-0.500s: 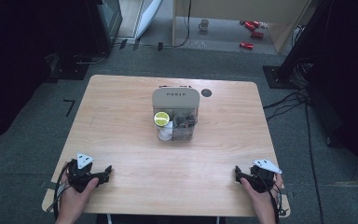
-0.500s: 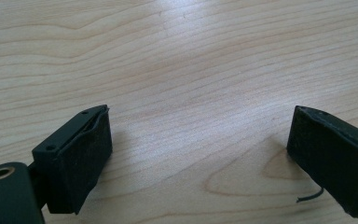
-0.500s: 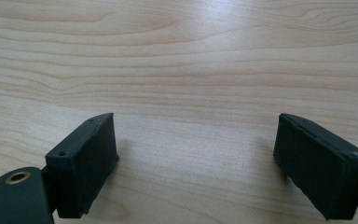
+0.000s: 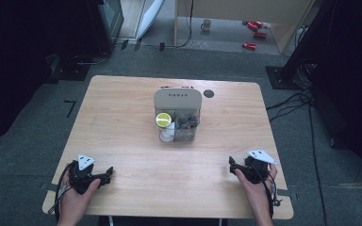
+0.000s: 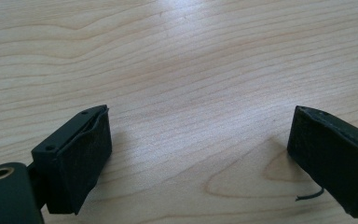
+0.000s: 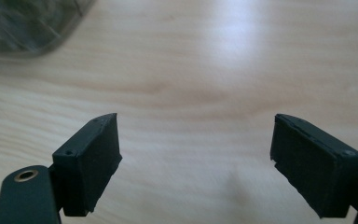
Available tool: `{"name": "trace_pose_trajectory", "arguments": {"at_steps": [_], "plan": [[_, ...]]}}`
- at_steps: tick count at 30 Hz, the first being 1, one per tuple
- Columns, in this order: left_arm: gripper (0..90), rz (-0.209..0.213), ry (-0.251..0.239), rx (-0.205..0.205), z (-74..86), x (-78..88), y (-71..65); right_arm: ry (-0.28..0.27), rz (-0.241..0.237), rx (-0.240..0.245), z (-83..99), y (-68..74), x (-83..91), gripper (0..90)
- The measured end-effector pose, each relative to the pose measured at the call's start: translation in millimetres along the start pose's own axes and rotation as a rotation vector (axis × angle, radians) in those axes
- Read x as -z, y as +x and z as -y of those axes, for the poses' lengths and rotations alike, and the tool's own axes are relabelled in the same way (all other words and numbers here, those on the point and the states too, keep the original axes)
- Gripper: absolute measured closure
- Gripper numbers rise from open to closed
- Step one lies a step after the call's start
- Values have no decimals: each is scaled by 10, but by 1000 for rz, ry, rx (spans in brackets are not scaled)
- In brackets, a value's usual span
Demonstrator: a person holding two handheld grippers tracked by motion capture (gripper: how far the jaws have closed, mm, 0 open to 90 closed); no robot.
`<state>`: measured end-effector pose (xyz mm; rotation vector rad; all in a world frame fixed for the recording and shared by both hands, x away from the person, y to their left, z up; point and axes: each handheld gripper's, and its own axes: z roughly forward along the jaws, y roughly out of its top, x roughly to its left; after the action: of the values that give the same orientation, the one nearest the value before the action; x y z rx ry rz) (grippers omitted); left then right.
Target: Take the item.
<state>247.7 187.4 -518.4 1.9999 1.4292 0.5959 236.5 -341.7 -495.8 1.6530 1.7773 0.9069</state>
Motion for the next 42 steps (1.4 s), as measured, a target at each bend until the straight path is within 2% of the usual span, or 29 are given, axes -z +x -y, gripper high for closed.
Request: {"name": "trace_pose_trajectory", "arguments": {"at_steps": [3,4,6,7,9,10,15,17,18,20,21,24,25,31,35,36,42], "plan": [[67,0,0,0,0,0,0,-12,-16,14,-100,68,7,158],[67,0,0,0,0,0,0,-25,-33,29,-243,159,-9,170],[67,0,0,0,0,0,0,-28,-36,26,-272,178,-14,177],[67,0,0,0,0,0,0,-40,-59,10,-403,251,-42,190],[67,0,0,0,0,0,0,-45,-69,7,-465,287,-53,193],[67,0,0,-1,0,1,1,-60,-76,17,-590,372,-69,198],[68,1,-1,-1,1,1,2,-82,-95,35,-861,546,-127,228],[68,2,-1,-1,1,1,2,-84,-99,36,-910,575,-144,248],[68,2,-1,-1,2,1,3,-93,-128,12,-1025,619,-178,323],[68,3,-1,-2,2,0,4,-95,-144,2,-1058,625,-189,348],[68,3,0,-3,2,1,4,-106,-157,-18,-1148,650,-227,404],[68,3,-1,-2,2,1,4,-112,-153,-25,-1199,659,-262,433],[68,3,-1,-3,2,1,4,-115,-153,-43,-1264,665,-317,475],[68,3,-1,-2,2,1,4,-133,-141,-62,-1397,684,-433,538],[68,3,-1,-2,2,1,4,-146,-133,-93,-1469,674,-493,560],[68,3,-1,-2,2,1,4,-145,-135,-117,-1510,660,-534,579],[68,3,-1,-2,2,1,4,-138,-174,-150,-1640,652,-641,631]]}}
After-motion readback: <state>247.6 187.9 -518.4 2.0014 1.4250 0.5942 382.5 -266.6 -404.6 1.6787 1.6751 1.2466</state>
